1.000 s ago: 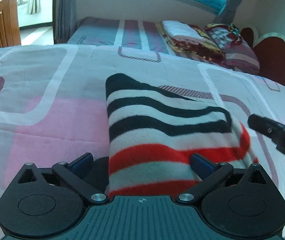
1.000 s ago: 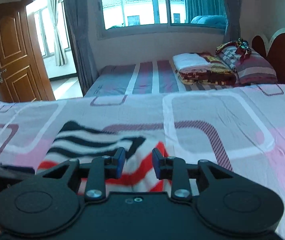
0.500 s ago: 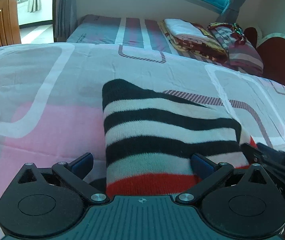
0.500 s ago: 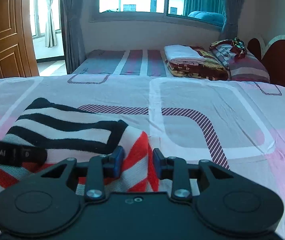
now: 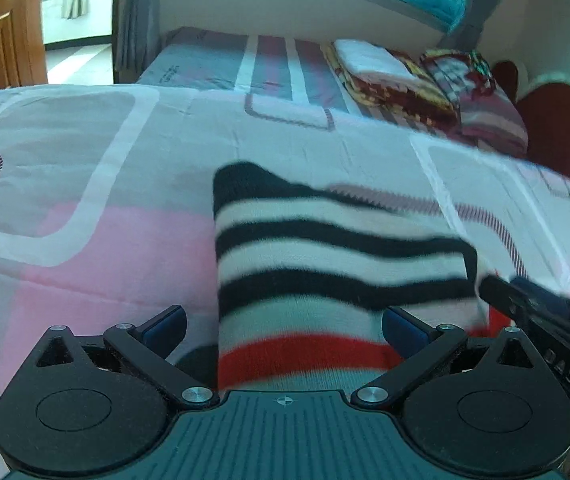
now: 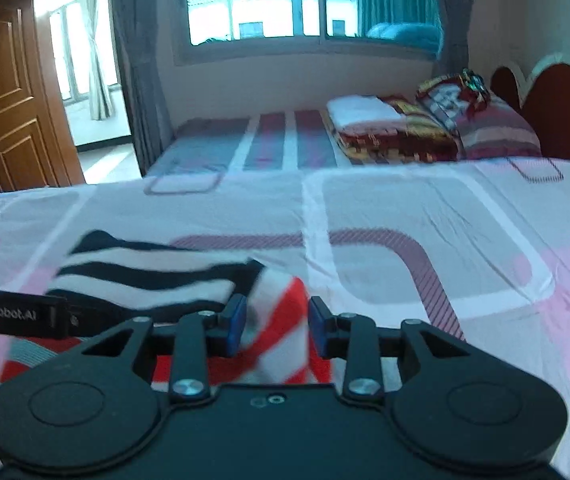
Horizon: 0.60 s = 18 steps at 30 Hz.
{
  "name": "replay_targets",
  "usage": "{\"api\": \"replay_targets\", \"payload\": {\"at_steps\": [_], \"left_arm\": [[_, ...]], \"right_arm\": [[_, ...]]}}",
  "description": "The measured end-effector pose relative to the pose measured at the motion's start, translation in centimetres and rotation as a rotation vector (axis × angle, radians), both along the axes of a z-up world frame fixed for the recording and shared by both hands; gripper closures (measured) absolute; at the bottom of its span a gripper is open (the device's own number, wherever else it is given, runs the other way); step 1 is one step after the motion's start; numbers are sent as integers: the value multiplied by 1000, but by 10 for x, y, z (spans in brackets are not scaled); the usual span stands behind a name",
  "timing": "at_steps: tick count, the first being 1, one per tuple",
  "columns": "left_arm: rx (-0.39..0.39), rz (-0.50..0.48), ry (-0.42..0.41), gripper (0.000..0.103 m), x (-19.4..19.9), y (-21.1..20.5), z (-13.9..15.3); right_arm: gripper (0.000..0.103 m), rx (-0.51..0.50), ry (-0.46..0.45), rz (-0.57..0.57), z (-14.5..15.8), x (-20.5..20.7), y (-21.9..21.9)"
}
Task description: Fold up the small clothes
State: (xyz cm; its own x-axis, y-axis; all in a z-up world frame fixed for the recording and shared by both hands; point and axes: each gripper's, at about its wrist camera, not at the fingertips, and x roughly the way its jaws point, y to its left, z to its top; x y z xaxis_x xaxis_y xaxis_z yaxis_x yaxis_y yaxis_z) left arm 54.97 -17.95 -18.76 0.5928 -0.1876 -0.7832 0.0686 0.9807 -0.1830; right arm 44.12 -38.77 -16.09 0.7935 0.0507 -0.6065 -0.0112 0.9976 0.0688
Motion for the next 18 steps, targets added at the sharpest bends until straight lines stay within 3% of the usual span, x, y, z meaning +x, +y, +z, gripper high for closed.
{"api": "replay_targets", "payload": {"at_steps": [4,8,13,18], "left_arm": [[14,-13,9,0,-5,-3,-11],[25,-5,15,0,-11,-2,-6],[33,-32,1,0,-32,-3,1],[13,-38,1,0,-51,-2,3]], "right_arm": [[67,-70,24,33,-10,0,15],[67,12,61,-4,-9,1,8],[60,3,44,10,2,-20,6],[60,-18,14,22,8,-50,5]]}}
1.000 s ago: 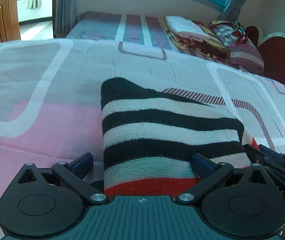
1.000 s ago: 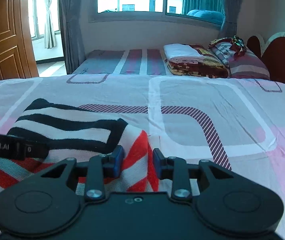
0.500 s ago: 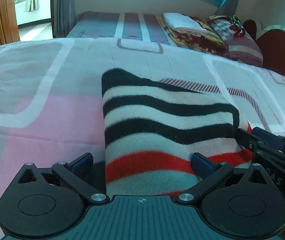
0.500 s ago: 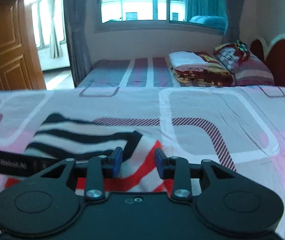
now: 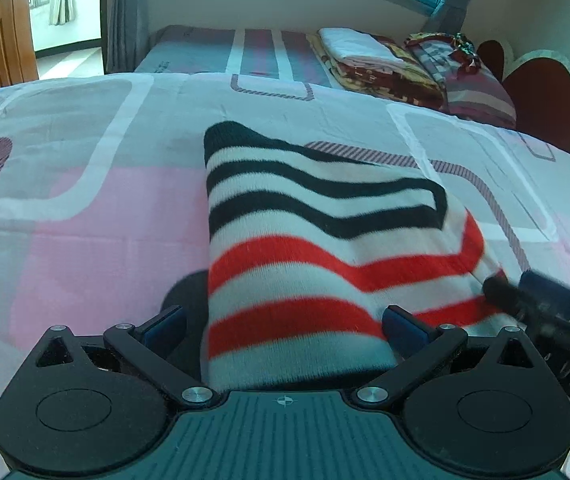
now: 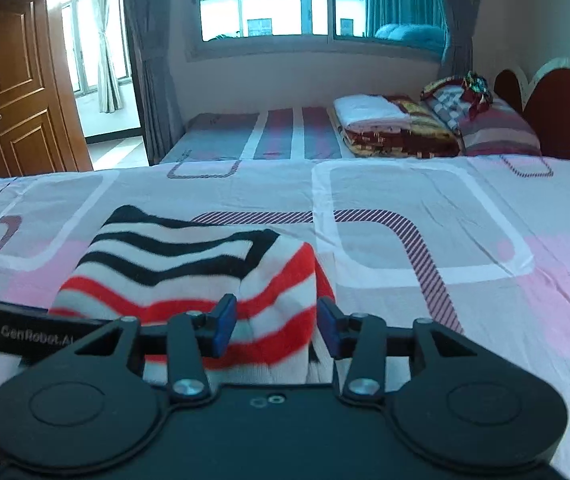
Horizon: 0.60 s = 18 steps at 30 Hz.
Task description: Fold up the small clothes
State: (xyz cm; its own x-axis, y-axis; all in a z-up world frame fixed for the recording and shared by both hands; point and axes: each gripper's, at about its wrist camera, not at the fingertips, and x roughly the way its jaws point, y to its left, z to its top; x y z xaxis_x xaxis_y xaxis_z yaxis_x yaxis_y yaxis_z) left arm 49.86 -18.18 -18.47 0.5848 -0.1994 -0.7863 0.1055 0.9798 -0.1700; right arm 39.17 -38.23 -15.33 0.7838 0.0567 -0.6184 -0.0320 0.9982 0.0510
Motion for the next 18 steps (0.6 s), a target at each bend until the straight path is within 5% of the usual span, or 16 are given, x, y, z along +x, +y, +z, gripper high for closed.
{"api": "replay_targets", "payload": {"at_steps": [5,18], "left_arm": [[-16,5,4,0,-11,4,0],[-31,0,0,0,-34,7,7]], "right_arm": [[60,5,64,-8,-16,-15,-7],[59,28,59,-26,-13,-54,-8]]}}
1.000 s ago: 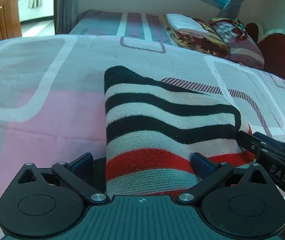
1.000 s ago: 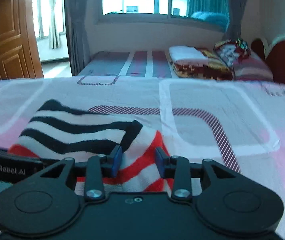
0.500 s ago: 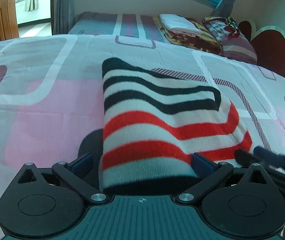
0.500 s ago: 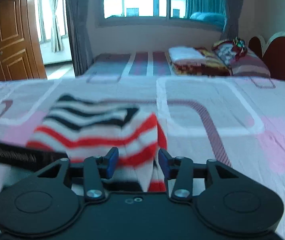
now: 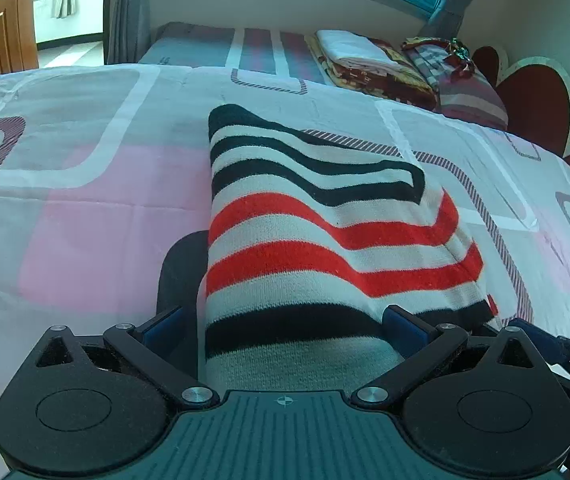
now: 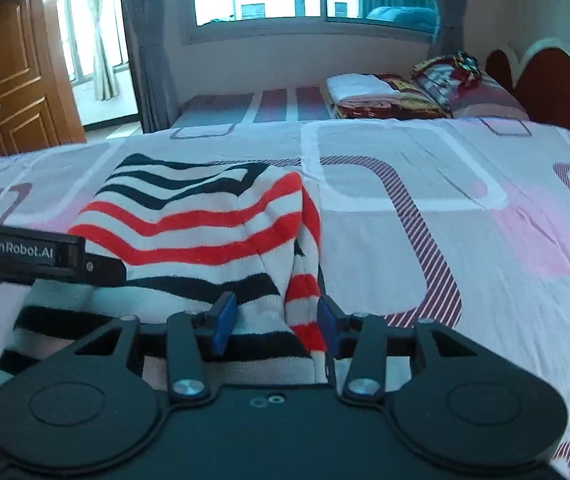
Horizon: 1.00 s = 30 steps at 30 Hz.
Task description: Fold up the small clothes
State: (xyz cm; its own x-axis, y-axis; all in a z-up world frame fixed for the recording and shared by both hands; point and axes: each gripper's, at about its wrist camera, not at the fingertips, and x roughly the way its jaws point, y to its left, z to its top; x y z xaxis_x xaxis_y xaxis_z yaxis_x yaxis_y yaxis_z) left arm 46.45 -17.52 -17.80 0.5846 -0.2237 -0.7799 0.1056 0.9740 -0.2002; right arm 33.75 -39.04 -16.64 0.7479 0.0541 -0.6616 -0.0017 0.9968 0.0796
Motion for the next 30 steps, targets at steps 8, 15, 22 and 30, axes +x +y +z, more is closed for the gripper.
{"api": "replay_targets", "payload": {"at_steps": [8,15,22,30], "left_arm": [[-13,4,-10,0,-13,3,0],[-26,19,-37,0,-31,16,9],[-64,4,17,0,-24,24,-4],[-42,42,-15,0,-22,31,8]], "right_arm": [[55,8,7,3,1,-17,-3],[50,28,11,-3,4,-29,-10],[52,82,71,2,-7,-34,-22],[47,171,68,4,5,-18,-30]]}}
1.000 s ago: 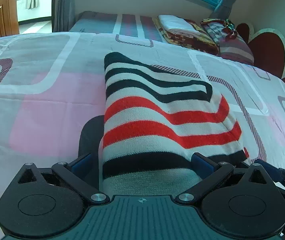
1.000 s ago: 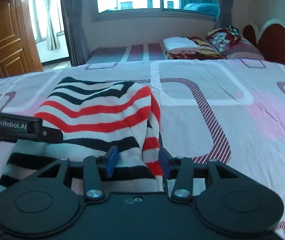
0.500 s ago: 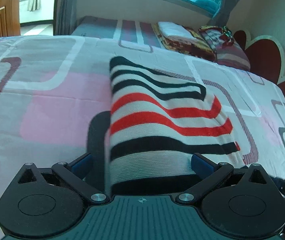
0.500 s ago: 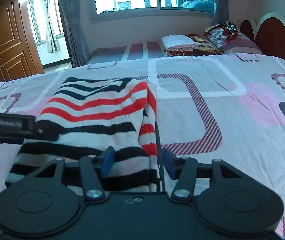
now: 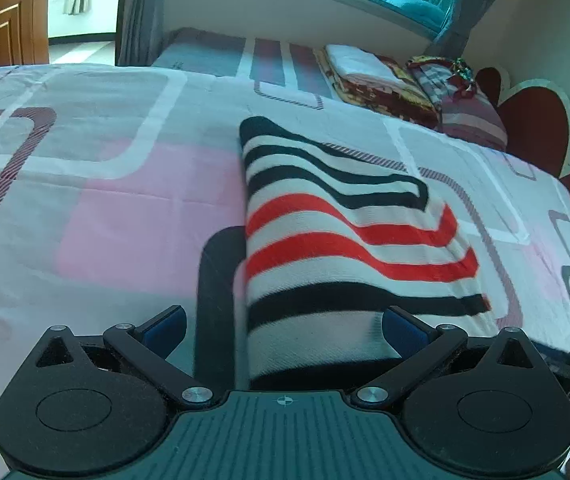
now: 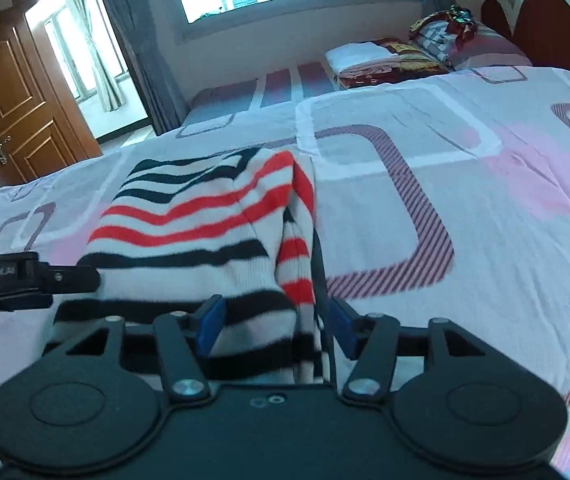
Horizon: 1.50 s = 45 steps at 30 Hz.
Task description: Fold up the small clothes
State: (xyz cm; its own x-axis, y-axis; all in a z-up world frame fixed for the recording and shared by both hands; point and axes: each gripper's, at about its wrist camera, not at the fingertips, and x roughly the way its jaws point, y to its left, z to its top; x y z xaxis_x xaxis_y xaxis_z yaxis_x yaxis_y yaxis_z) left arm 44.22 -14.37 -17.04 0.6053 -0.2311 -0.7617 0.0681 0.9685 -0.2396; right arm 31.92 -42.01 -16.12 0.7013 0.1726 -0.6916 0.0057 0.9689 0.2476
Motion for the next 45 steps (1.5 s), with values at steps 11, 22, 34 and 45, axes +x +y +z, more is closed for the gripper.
{"api": "replay_targets", "payload": {"at_steps": [11,22,34,45], "left_arm": [[-85,-12,60,0,18,-1,-17],[-210,-83,149,0,43,-15,-40],[-238,-81,151,19,52,-25,-43],[-174,-77,87,39,38,-28,-15]], "right_arm": [[30,66,38,-21,-6,38,-5],[24,230,97,-27,-34,57,-22],[54,307,110,9,-33,60,-23],[69,281,61,-15,-18,49,-8]]}}
